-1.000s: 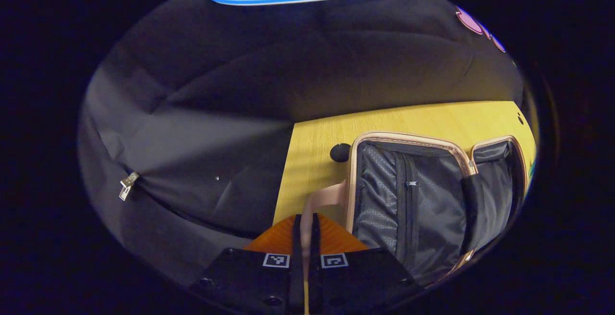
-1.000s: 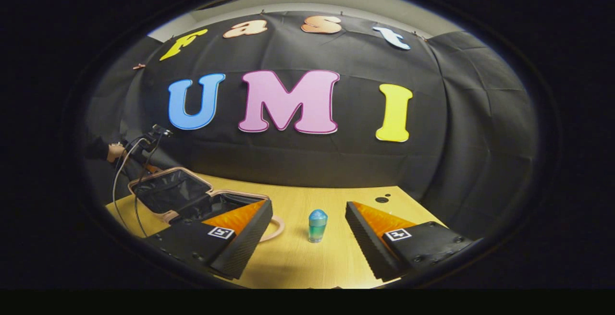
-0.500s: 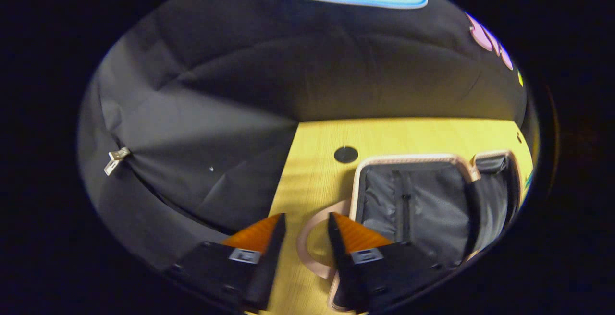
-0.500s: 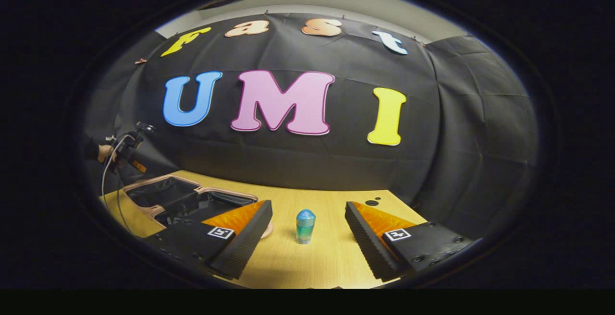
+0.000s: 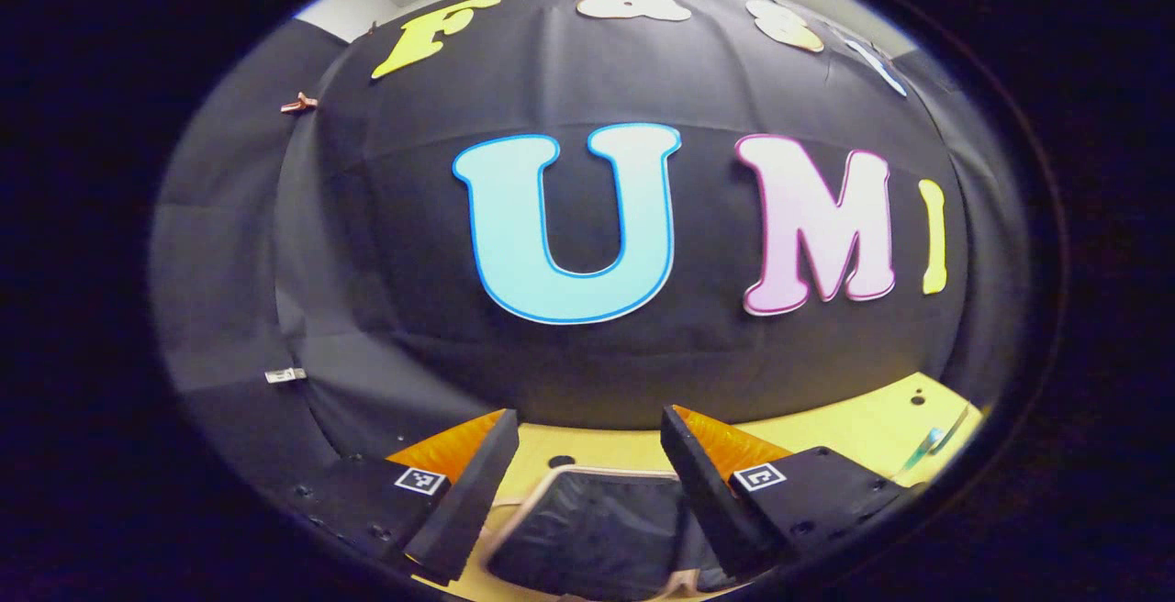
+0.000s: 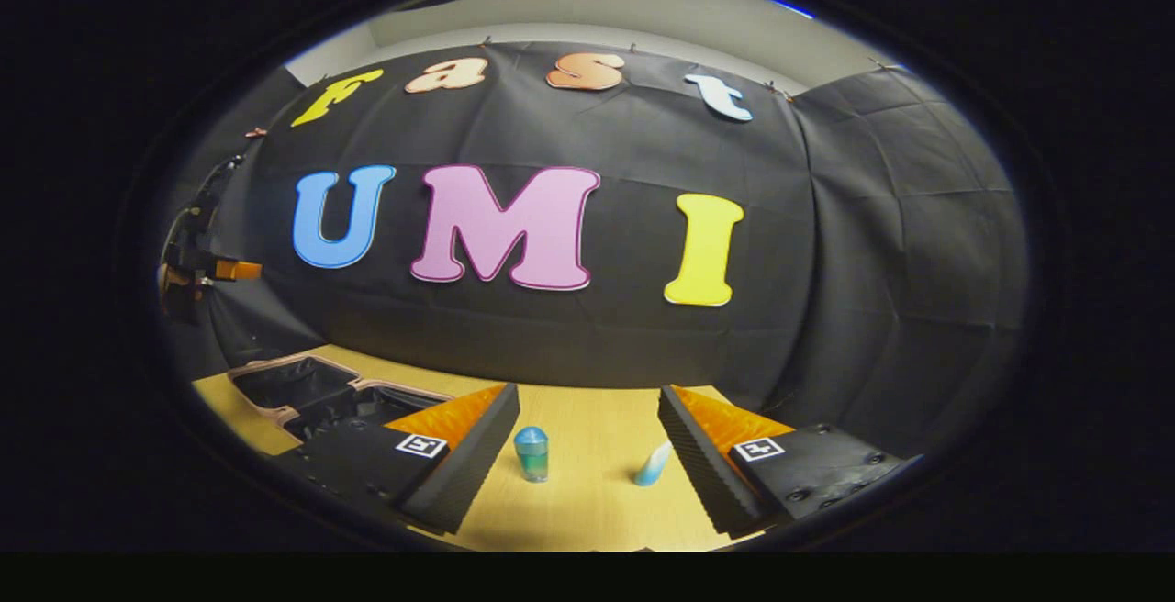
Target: First open the suitcase, pack the skin care products into it, and then close the suitcase.
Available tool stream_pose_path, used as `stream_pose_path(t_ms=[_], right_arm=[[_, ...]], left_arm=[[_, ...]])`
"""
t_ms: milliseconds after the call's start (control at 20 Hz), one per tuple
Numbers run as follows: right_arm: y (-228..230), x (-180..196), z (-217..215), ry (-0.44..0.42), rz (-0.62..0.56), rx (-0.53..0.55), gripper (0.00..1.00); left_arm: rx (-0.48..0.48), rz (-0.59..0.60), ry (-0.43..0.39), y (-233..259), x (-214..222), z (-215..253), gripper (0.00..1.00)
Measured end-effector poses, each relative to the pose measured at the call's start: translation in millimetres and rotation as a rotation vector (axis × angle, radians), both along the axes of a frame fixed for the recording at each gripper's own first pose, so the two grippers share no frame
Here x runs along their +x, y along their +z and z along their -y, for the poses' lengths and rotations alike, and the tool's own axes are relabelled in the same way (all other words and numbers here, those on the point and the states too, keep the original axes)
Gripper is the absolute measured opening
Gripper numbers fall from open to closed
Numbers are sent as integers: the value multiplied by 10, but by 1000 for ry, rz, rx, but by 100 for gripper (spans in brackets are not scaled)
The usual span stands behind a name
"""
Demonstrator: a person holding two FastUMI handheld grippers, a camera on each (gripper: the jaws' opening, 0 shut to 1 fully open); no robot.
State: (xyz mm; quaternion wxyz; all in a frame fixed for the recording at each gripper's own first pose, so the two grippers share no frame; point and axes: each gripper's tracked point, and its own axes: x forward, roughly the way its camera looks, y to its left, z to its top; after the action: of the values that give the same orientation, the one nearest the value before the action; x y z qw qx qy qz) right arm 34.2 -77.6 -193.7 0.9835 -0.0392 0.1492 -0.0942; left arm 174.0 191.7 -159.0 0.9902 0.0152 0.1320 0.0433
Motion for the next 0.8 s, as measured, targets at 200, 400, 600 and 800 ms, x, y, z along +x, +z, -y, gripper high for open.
stream_pose_path(t_ms=[200,400,600,800], right_arm=[[-117,-77,230,-8,-12,-7,97],[-359,-179,479,-33,-43,-10,99],[-713,-296,639,-27,-89,-13,97],[-834,-354,823,-49,-92,-6,97]], left_arm=[[-77,13,-73,-264,-357,1015,98],[-181,-72,-143,-913,-584,1988,95],[-181,-203,-225,-1716,-792,2824,96],[-242,-255,-301,-2171,-820,3553,96]])
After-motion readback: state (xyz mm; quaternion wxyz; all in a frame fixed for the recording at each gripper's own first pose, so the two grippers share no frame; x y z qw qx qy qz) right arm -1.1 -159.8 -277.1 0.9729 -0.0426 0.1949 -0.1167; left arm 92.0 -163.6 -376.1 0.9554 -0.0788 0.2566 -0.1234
